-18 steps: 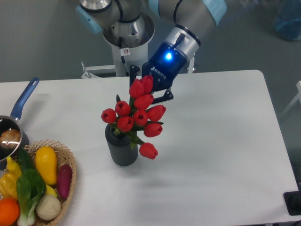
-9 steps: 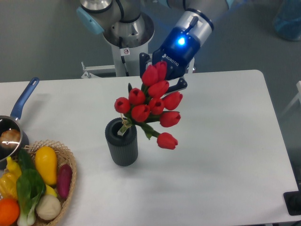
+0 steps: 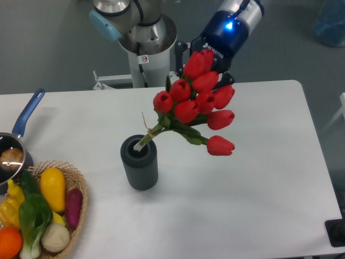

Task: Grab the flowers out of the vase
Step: 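Carry the tulip bunch up and away from the vase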

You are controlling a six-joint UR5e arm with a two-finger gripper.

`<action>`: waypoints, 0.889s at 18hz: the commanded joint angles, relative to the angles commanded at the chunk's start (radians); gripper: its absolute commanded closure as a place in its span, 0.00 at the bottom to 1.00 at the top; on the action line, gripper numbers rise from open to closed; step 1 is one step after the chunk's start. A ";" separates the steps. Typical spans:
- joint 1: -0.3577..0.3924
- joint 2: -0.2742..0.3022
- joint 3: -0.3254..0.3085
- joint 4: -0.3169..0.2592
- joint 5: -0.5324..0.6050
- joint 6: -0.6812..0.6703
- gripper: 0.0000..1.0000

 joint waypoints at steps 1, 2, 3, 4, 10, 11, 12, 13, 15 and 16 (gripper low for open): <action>0.009 0.003 0.008 -0.001 0.032 0.002 0.98; 0.014 0.003 0.012 0.000 0.066 0.006 0.98; 0.014 0.003 0.021 0.002 0.103 0.009 0.98; 0.012 0.005 0.029 0.002 0.144 0.009 0.99; 0.012 -0.003 0.045 0.002 0.319 0.076 0.99; 0.012 -0.005 0.045 0.000 0.347 0.109 0.98; 0.011 -0.006 0.043 -0.001 0.382 0.135 0.97; 0.009 -0.008 0.035 -0.002 0.423 0.155 0.97; 0.006 -0.011 0.022 -0.005 0.521 0.234 0.96; 0.003 -0.017 0.019 -0.005 0.552 0.276 0.96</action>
